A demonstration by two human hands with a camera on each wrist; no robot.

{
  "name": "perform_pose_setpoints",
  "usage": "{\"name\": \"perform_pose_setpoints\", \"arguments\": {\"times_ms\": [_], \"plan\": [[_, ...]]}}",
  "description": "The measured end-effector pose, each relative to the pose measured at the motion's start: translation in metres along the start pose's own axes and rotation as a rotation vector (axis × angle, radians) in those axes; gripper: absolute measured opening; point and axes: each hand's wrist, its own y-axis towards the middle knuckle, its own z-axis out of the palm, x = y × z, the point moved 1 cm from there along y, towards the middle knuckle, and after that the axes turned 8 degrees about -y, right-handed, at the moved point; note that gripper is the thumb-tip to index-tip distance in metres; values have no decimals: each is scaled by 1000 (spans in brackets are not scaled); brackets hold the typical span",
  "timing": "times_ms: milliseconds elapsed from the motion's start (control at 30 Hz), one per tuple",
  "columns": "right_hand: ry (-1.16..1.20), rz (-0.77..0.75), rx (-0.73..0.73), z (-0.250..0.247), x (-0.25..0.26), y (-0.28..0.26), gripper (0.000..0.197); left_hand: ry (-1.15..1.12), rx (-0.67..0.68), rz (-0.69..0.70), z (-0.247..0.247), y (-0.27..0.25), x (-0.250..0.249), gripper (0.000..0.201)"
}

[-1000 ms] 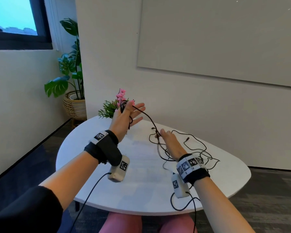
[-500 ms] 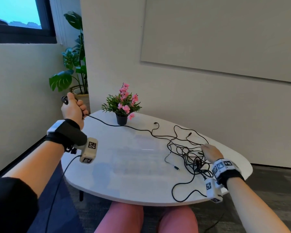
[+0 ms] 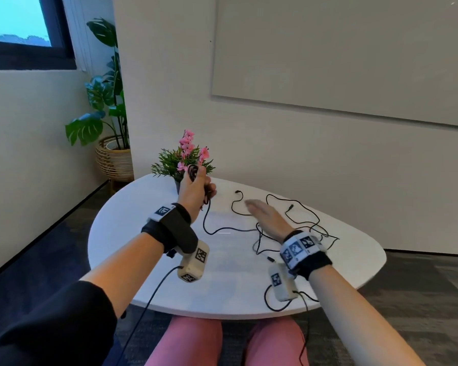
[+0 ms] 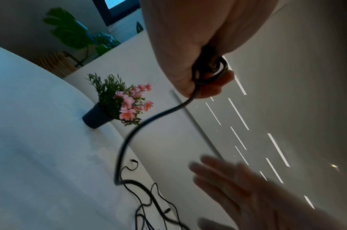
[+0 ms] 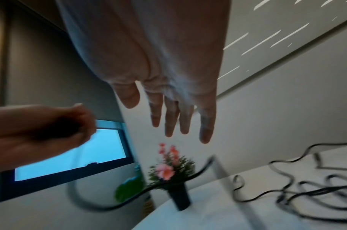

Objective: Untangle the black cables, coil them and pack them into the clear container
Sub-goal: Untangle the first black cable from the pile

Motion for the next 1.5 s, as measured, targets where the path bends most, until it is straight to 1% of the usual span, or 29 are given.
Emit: {"name": "perform_pose_setpoints", "arguments": {"times_ms": [67,100,133,200,233,333,433,467,533,600,667,700,733,800,833,900,967,1033,1067,1100,1133,1200,1233,1267,1300,1333,1367,1433,1500], "plan": [[19,-84,159,23,23,-7,47,-55,22,-34,13,-5,2,15],[4,-100,209,34,30,-10,49,-77,37,-49,17,-7,2,15],[-28,-116,219,44,34,-12,50,-94,54,-60,21,-10,2,17],[-58,-159,156,57,35,-15,44,-116,78,-71,22,-12,2,17],[-14,-170,115,58,35,-16,39,-125,79,-74,21,-12,2,18],[242,-144,-13,51,39,-18,28,-125,61,-95,11,-10,0,24],[407,-87,-149,35,47,-18,32,-118,88,-134,2,-7,2,30],[397,-95,-187,31,49,-18,32,-127,97,-140,1,-6,3,30],[235,-153,-238,29,50,-18,29,-184,85,-147,2,-5,5,23],[80,-169,-230,34,49,-19,29,-276,52,-156,5,-5,9,16],[7,-136,-208,43,47,-19,32,-347,11,-161,9,-6,13,13],[-12,-129,-204,46,47,-19,34,-342,-14,-150,10,-7,14,12],[-19,-127,-190,49,47,-20,37,-302,-48,-124,10,-6,14,13],[-3,-139,-117,47,49,-21,40,-95,-119,-55,4,-3,9,19],[3,-151,-90,43,50,-21,37,57,-132,-26,0,-1,6,23],[8,-159,-101,27,52,-20,22,432,-99,26,-10,2,-2,34],[-1,-161,-155,8,53,-17,11,865,-15,98,-17,1,-6,40],[-23,-207,-200,-5,55,-15,10,1207,151,120,-20,-3,-5,37],[-33,-237,-205,-9,56,-15,10,1287,241,93,-19,-6,-4,38],[-32,-263,-204,-13,59,-14,10,1294,314,60,-16,-9,-1,43],[-13,-271,-205,-15,60,-12,10,1226,362,5,-14,-13,1,52],[90,-238,-237,-18,59,-8,8,985,405,-146,-8,-23,1,70],[151,-217,-262,-19,58,-6,7,888,434,-205,-5,-27,-1,73],[205,-204,-287,-19,57,-6,6,819,478,-238,-3,-31,-4,71],[251,-197,-311,-19,55,-5,6,763,529,-248,-3,-32,-5,63],[287,-191,-334,-19,54,-6,6,706,566,-241,-2,-33,-7,51],[315,-180,-360,-17,53,-6,8,637,571,-228,-2,-33,-8,40],[345,-170,-399,-13,50,-6,18,444,506,-188,-2,-32,-9,27],[323,-184,-414,-7,48,-6,22,213,407,-145,0,-29,-10,26]]}}
